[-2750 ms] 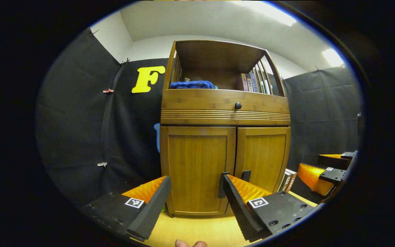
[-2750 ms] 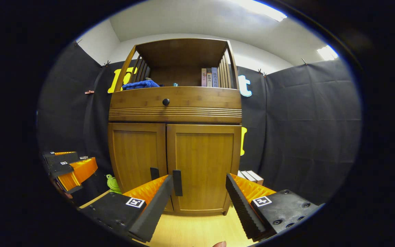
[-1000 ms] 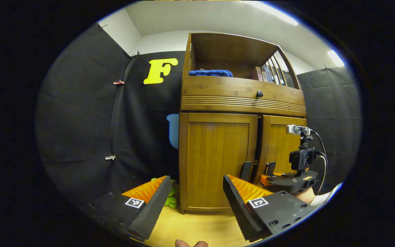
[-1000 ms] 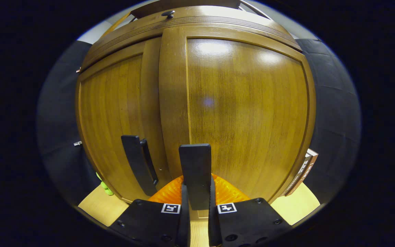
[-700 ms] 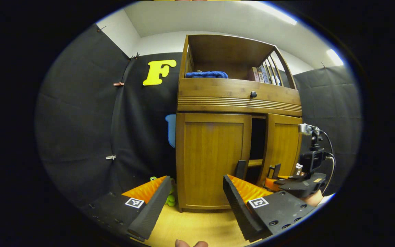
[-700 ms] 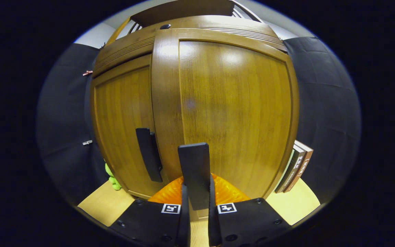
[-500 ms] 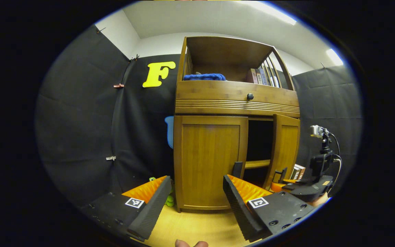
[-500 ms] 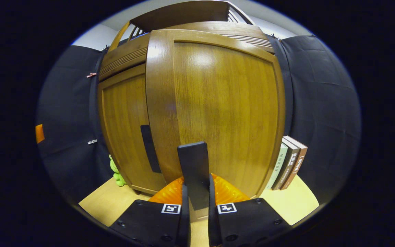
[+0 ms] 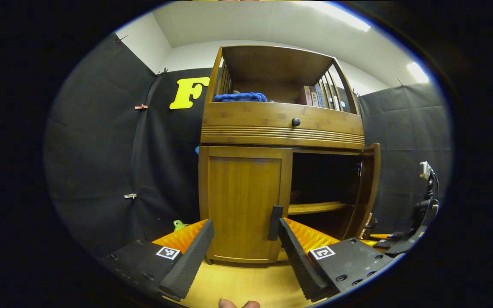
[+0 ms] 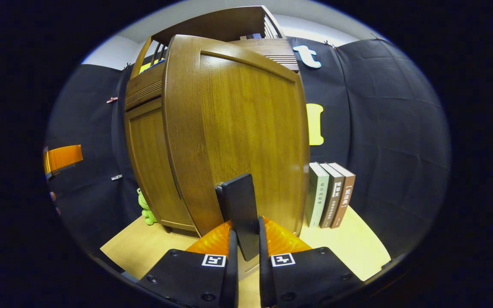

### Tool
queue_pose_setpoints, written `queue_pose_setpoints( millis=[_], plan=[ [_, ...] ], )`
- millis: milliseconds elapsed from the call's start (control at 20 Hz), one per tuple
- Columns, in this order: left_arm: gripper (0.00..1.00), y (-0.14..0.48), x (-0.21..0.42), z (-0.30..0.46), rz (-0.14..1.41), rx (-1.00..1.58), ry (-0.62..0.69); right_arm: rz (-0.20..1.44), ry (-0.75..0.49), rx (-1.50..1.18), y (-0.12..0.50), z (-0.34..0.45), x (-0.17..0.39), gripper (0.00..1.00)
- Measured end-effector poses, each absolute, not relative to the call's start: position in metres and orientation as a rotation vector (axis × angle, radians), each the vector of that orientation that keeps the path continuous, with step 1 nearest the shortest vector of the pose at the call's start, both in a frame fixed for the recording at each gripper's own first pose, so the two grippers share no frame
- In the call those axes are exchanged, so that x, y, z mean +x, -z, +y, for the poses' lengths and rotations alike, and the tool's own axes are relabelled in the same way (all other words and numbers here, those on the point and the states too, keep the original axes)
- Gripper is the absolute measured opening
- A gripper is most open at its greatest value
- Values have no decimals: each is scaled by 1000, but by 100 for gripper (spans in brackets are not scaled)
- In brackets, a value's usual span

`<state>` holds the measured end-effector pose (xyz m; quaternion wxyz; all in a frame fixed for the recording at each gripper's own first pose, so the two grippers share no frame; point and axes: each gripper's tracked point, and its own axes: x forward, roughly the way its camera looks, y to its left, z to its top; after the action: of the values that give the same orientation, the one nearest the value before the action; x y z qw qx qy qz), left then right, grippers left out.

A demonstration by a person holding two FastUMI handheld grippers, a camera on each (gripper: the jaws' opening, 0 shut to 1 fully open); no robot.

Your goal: Open the right door of the double-door shoe cabinet with the right hand, and open the left door with the left hand.

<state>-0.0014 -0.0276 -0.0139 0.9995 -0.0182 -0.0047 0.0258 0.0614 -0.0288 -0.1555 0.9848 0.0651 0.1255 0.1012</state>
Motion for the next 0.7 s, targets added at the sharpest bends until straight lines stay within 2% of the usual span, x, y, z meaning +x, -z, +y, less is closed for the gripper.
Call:
queue_pose_setpoints(
  millis=[50,250,300,400,650,700],
  plan=[
    [95,14,0,-33,-12,-35,-50,250,-199,127,156,-38,58,23],
    [92,15,7,-59,-2,-29,-29,255,-182,115,161,-76,54,23],
    [95,13,10,-63,-3,-28,-29,250,-179,121,160,-86,50,17],
    [92,10,12,-70,-6,-26,-30,247,-170,115,160,-103,48,16],
    [94,4,14,-90,-12,-26,-21,241,-121,97,160,-142,49,16],
    [94,2,13,-93,-13,-25,-20,240,-113,90,161,-151,48,12]
  ],
)
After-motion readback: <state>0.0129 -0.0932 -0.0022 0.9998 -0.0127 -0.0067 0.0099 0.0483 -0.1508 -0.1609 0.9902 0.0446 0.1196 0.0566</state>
